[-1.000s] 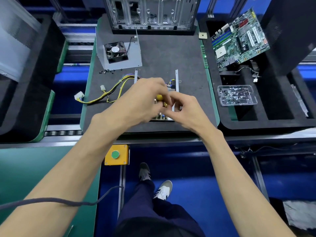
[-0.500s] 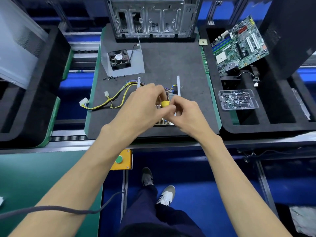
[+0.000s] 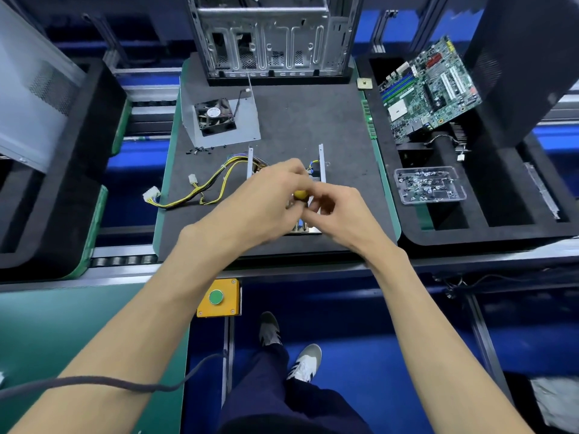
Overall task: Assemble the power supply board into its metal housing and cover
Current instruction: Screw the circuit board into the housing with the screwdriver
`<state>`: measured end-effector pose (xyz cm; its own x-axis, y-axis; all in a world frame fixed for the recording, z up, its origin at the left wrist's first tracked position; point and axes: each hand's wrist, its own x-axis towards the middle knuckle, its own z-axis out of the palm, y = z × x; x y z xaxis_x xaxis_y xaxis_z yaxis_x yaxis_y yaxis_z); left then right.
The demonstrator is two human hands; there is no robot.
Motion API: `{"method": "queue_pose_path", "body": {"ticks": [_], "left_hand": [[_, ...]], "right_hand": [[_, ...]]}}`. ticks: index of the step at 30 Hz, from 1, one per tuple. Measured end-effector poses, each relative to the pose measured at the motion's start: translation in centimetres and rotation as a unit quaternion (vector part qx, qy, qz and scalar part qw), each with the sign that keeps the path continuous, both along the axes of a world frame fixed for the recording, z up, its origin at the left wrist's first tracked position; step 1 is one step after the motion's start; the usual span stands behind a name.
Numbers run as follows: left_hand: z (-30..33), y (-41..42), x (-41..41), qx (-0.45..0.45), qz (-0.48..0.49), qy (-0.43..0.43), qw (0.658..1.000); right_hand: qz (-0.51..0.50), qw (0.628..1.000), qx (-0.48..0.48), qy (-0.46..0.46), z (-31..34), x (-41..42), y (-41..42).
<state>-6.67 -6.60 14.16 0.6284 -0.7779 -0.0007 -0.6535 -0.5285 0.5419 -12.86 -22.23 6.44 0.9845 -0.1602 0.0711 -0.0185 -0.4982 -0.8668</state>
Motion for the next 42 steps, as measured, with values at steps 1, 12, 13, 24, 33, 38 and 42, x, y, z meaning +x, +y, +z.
{"method": "queue_pose_path", "body": {"ticks": [1, 12, 13, 24, 33, 38, 42], "left_hand": [[-0.1, -0.1, -0.1, -0.006, 0.023, -0.004, 1.0], [-0.1, -0.3, -0.2, -0.015, 0.082, -0.034, 0.996], [-0.3, -0.3, -0.1, -0.016, 0.084, -0.036, 0.996], [-0.8, -0.5, -0.2, -0.017, 0.053, -0.03, 0.998], [-1.3, 0.9, 1.4, -0.065, 0.063, 0.046, 0.995], [-3.4, 3.0, 4.8, -0.093, 0.227, 0.041, 0.968], [-5.2, 3.8, 7.5, -0.076, 0.27, 0.021, 0.96]], "right_hand": [[-0.006, 1.0, -0.008, 0.007, 0.0, 0.0, -0.1], [-0.008, 1.0, 0.011, 0.028, 0.6, -0.1, 0.1], [-0.014, 0.999, 0.018, 0.029, 0.6, -0.1, 0.1], [0.016, 0.999, -0.01, 0.025, 0.5, -0.3, -0.1], [-0.016, 1.0, 0.007, 0.004, 1.2, 0.1, -1.1], [-0.141, 0.977, 0.137, -0.078, 2.5, 1.5, -2.3], [-0.17, 0.964, 0.19, -0.077, 3.2, 3.8, -2.2]]}}
